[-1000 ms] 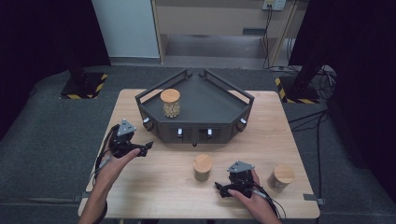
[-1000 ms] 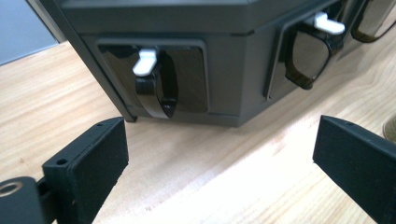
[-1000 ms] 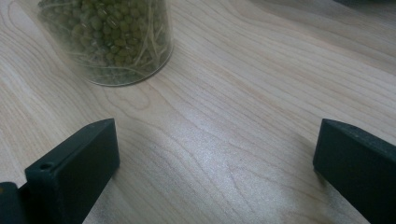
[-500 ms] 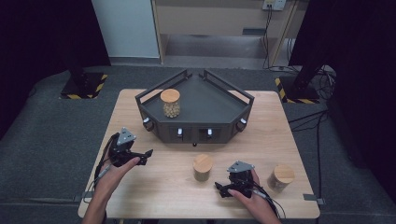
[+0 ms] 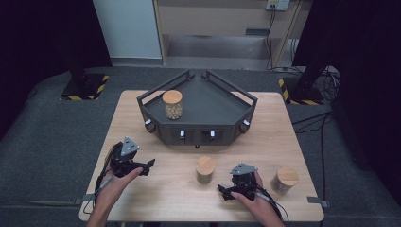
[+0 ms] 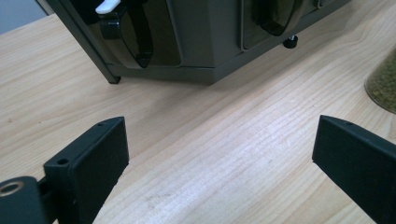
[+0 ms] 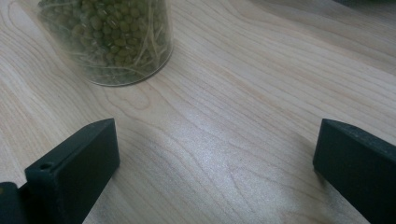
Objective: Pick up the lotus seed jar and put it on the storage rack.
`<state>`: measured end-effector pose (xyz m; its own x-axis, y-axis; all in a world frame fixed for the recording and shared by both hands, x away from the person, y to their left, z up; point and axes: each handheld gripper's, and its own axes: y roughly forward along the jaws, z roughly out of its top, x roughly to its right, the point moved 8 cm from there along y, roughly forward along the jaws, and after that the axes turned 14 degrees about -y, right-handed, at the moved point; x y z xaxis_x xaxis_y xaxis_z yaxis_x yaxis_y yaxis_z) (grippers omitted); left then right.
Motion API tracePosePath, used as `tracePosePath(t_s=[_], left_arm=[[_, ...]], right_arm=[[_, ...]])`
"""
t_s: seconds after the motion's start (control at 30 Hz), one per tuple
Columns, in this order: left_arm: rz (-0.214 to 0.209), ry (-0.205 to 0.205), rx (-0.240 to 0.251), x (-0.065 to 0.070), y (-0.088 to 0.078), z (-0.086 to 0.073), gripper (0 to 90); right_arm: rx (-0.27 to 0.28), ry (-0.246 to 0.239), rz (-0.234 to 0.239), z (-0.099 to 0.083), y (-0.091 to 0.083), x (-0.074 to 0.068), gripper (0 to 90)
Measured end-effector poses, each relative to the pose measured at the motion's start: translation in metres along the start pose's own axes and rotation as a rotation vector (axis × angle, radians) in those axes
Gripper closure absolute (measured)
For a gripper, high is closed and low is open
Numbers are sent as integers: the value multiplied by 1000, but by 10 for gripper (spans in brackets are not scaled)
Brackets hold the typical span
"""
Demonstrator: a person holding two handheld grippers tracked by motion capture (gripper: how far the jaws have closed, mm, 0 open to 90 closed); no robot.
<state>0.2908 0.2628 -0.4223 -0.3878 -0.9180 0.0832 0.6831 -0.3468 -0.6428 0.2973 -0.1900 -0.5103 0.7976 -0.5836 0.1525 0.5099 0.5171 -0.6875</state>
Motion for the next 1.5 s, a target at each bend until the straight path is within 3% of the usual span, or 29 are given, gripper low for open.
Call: tracePosePath(t_s=[0.17, 0.47, 0.7, 0.97, 1.13, 1.5], left_arm=[[5, 15, -1, 6, -1, -7, 31], [6, -9, -40, 9, 8, -22, 29], [14, 0, -73, 12, 16, -30, 29], [20, -16, -126, 15, 25, -40, 28], [28, -51, -148, 13, 30, -44, 28], [35, -58, -173, 10, 35, -52, 29]], right_arm=[[2, -7, 9, -1, 0, 1, 5], [2, -7, 9, -1, 0, 1, 5], [2, -7, 9, -1, 0, 1, 4], [2, -7, 9, -1, 0, 1, 4], [1, -7, 9, -1, 0, 1, 4], [1, -7, 9, -1, 0, 1, 4]])
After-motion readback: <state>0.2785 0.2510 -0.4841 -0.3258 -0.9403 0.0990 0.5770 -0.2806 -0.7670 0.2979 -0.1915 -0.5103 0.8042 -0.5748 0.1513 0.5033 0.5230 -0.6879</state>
